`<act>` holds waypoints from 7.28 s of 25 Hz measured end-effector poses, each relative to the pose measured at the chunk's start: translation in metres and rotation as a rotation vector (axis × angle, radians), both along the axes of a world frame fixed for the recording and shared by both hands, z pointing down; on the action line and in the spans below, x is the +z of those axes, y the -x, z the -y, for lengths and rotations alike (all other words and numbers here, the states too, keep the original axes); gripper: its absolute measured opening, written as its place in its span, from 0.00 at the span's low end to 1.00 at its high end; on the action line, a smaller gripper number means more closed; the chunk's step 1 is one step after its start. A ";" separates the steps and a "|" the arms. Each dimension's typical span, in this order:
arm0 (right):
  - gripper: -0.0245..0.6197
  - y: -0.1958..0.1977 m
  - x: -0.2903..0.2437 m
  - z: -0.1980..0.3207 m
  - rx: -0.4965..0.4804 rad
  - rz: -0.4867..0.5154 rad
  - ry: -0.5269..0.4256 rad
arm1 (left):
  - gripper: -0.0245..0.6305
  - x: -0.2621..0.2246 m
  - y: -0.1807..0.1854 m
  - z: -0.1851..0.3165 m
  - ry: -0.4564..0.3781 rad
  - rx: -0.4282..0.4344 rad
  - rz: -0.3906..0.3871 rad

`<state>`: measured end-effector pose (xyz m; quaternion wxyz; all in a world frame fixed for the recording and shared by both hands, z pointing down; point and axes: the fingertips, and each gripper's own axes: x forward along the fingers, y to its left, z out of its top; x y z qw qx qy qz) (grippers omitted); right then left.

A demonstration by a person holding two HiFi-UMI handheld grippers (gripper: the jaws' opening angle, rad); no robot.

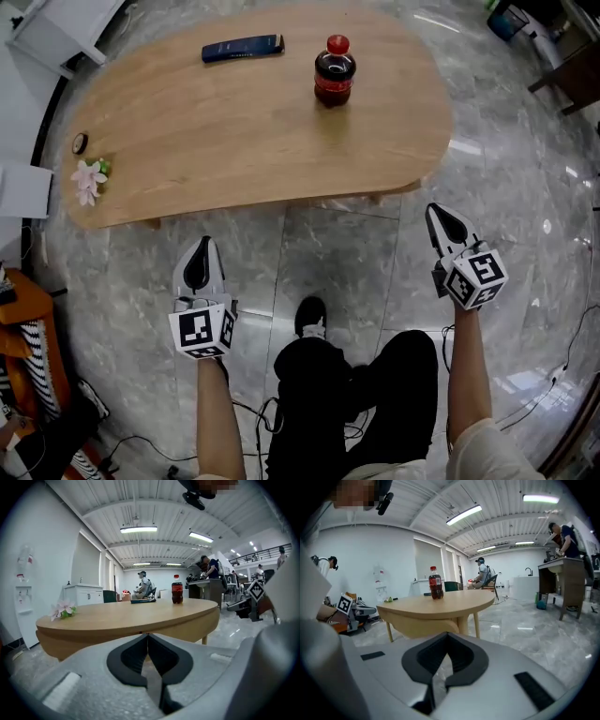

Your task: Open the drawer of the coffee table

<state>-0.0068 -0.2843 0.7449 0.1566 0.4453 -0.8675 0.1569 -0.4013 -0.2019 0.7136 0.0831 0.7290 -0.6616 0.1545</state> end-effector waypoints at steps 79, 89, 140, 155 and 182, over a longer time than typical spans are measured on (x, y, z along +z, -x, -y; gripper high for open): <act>0.53 0.047 0.048 -0.004 -0.208 -0.027 -0.181 | 0.47 0.058 -0.034 0.016 -0.064 0.094 -0.075; 0.53 0.046 0.049 -0.009 -0.213 -0.025 -0.176 | 0.47 0.056 -0.037 0.008 -0.055 0.084 -0.071; 0.53 0.035 0.050 -0.073 -0.205 -0.036 -0.189 | 0.47 0.058 -0.046 -0.055 -0.056 0.075 -0.101; 0.53 0.029 0.051 -0.097 -0.212 -0.034 -0.182 | 0.47 0.058 -0.053 -0.081 -0.048 0.069 -0.115; 0.53 0.030 0.078 -0.116 -0.333 -0.133 -0.109 | 0.47 0.084 -0.055 -0.098 0.057 0.078 -0.118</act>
